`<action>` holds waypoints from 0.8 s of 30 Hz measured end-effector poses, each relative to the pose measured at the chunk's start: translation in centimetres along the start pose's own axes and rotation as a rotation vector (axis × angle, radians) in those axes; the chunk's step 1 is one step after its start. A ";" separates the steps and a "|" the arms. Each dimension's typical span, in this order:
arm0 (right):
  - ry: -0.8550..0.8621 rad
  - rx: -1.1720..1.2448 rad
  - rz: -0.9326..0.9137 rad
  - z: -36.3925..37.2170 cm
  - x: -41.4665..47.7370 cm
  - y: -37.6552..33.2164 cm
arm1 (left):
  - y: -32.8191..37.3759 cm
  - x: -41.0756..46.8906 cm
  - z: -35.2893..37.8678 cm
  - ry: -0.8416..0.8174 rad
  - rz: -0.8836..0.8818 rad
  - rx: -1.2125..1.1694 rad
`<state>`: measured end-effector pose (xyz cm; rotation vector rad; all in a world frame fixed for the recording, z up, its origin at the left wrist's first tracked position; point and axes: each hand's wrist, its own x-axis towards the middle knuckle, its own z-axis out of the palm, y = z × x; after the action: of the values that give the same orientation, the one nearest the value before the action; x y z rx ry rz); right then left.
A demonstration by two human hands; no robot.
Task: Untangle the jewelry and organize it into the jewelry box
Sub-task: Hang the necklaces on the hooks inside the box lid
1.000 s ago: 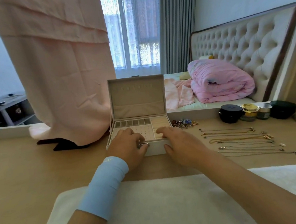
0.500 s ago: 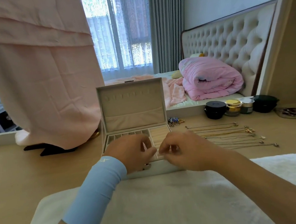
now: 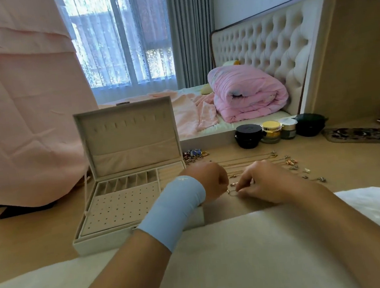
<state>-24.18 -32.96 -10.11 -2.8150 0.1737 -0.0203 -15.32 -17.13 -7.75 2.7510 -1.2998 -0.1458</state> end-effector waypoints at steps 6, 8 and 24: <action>0.008 -0.145 -0.011 0.1 0.2 -0.2 | 0.8 1.0 1.1 -0.100 0.039 0.068; 0.005 -0.208 -0.010 0.2 0.3 -0.5 | 0.7 0.9 1.2 -0.079 0.046 0.049; 0.008 0.273 0.054 0.0 -0.6 -0.1 | 0.8 1.4 1.8 0.083 0.052 -0.175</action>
<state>-24.80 -32.79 -10.05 -2.5375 0.2306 -0.0400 -15.27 -18.77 -9.50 2.5471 -1.2720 -0.1331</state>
